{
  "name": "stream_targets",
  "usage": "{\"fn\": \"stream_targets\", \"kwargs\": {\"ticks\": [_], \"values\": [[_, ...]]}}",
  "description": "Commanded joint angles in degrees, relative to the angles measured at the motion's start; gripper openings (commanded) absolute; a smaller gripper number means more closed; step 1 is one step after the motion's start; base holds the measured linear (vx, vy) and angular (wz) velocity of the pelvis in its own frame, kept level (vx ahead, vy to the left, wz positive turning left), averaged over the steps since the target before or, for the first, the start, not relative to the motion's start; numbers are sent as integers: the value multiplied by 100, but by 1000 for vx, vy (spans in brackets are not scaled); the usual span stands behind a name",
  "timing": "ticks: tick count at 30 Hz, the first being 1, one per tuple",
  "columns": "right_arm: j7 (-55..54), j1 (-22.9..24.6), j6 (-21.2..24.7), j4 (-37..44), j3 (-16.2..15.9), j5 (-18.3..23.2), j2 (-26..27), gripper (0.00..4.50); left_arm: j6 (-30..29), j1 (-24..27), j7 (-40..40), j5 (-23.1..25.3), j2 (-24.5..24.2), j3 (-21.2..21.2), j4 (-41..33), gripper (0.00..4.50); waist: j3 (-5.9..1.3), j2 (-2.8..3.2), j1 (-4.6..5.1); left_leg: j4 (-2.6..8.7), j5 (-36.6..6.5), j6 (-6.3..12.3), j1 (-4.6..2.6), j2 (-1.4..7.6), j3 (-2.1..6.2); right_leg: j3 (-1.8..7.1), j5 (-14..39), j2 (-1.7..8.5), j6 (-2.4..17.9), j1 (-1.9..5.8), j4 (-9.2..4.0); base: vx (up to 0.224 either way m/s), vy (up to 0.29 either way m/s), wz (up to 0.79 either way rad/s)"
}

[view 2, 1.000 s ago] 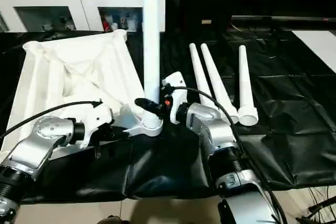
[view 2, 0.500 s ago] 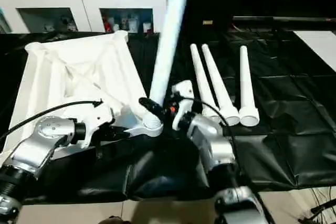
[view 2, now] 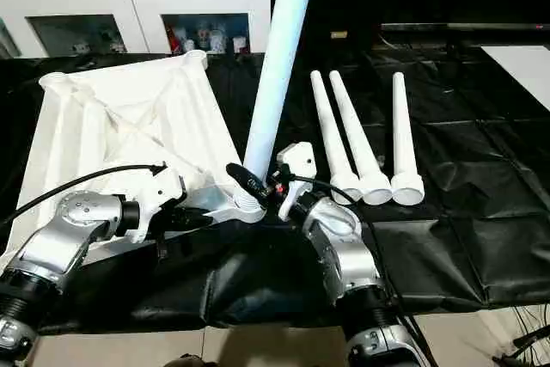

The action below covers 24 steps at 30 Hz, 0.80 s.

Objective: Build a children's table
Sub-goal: Insert table leg to table base

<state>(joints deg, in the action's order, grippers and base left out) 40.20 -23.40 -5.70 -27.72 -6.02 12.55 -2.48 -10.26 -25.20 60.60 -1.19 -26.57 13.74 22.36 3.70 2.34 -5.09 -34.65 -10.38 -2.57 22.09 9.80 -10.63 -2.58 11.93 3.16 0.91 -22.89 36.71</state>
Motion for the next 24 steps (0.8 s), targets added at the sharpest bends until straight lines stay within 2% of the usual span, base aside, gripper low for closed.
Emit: {"fn": "stream_targets", "kwargs": {"ticks": [1,3,4,5,6,8,12,13,15,19,20,24], "values": [[101,131,87,-151,-252,-243,-9,185,21,20,-178,-226,19,-287,-243,0,-281,-78,11,502,-1537,143,-112,362,189,333,1850,566,1014,164,-599,0,0,0],[119,126,65,-162,-278,-255,-7,185,9,55,-191,-229,21,-288,-278,0,-280,-59,9,508,-1433,176,-98,365,192,328,1783,568,1013,166,-589,0,0,0],[123,110,49,-194,-314,-287,-8,185,-13,103,-205,-235,19,-291,-326,0,-275,-100,20,513,-1405,199,-96,364,185,325,1765,555,1009,166,-586,0,0,0],[123,110,49,-194,-314,-287,-8,185,-13,103,-205,-235,19,-291,-326,0,-272,-83,14,514,-1418,199,-100,364,186,327,1798,563,1007,164,-591,0,0,0],[137,58,97,-262,-344,-326,-18,185,-39,162,-230,-244,19,-301,-388,0,-270,-125,23,517,-1418,207,-101,365,178,327,1829,561,997,165,-599,0,0,0],[193,-10,189,-326,-388,-360,-43,185,-62,204,-251,-249,20,-306,-436,0,-258,-147,31,522,-1427,210,-104,367,176,327,1984,570,979,157,-611,0,0,0],[315,-152,333,-454,-460,-410,-102,185,-98,229,-273,-243,25,-295,-491,0,-256,-150,37,546,-1547,139,-128,383,179,332,2082,558,936,135,-624,0,0,0],[350,-267,482,-569,-469,-428,-125,185,-99,238,-278,-233,23,-288,-499,0,-283,-171,38,551,-1501,123,-117,383,187,325,1949,567,960,169,-600,0,0,0],[355,-305,504,-610,-472,-441,-133,185,-96,240,-276,-230,20,-287,-495,0,-276,-172,51,549,-1476,134,-111,377,176,327,1866,567,993,163,-600,0,0,0],[484,-558,1090,-886,-420,-334,-191,185,-107,266,-209,-153,20,-212,-531,0,-290,-154,47,534,-1497,103,-134,375,164,338,1837,569,1030,167,-608,0,0,0],[522,-575,1138,-902,-425,-336,-216,185,-119,256,-188,-139,14,-191,-539,0,-297,-159,49,538,-1484,104,-123,375,170,334,1826,570,1037,186,-601,0,0,0],[590,-623,1171,-949,-414,-335,-267,185,-123,200,-113,-93,-22,-122,-516,0,-326,-153,33,530,-1424,68,-131,384,162,335,1660,572,1051,182,-588,0,0,0]]}}
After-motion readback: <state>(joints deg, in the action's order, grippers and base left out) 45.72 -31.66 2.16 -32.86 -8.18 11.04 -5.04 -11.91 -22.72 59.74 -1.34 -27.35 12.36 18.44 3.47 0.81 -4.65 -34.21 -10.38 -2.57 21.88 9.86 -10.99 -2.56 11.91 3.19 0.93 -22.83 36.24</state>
